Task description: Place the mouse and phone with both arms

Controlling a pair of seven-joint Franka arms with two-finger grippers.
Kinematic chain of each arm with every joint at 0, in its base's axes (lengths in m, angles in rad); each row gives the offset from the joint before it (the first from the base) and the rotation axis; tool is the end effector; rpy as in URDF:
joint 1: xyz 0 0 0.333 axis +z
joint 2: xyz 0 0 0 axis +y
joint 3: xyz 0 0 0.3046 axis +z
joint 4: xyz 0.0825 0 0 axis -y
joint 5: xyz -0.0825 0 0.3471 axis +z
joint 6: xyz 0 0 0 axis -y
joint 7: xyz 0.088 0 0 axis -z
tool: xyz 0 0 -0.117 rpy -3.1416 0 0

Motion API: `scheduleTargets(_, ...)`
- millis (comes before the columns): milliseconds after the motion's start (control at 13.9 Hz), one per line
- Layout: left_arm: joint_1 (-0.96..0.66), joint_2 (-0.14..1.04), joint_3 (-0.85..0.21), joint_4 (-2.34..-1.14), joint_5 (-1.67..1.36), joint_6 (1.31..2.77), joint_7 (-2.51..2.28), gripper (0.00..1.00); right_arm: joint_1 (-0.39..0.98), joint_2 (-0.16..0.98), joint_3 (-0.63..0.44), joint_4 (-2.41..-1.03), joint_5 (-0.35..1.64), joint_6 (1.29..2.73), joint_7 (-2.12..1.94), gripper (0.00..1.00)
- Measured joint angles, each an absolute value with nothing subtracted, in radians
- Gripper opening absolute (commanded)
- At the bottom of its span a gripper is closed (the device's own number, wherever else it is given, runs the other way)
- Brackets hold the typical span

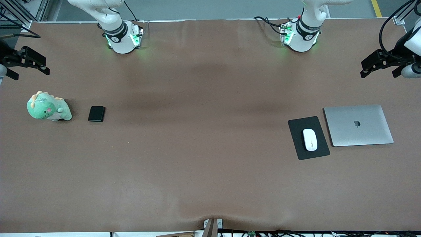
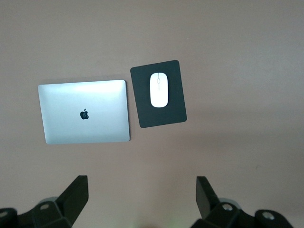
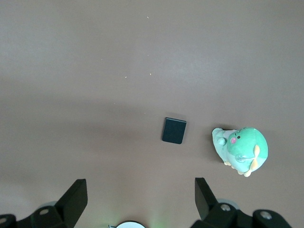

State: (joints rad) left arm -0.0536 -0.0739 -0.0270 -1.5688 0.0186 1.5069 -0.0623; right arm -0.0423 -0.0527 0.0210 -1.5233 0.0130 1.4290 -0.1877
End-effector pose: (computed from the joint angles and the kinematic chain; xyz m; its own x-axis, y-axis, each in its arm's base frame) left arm 0.4876 -0.0377 0.6355 0.9998 -0.0171 0.0132 -0.0168 -0.9997 -0.0197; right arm 0.4864 -0.0084 0.6378 0.9851 0.1674 -0.0387 0.1667 -0.9858 -0.0194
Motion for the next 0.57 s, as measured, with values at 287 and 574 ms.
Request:
scheduleTargets(287, -0.054, -0.073, -0.027, -1.569, 0.019, 1.506, -0.065, 1.00, -0.043, -0.053, 0.019, -1.523, 0.011, 1.428, -0.188, 1.00)
scheduleTargets(574, -0.054, -0.069, -0.034, -1.569, 0.018, 1.506, -0.109, 1.00, -0.044, -0.053, 0.018, -1.523, 0.010, 1.426, -0.168, 1.00)
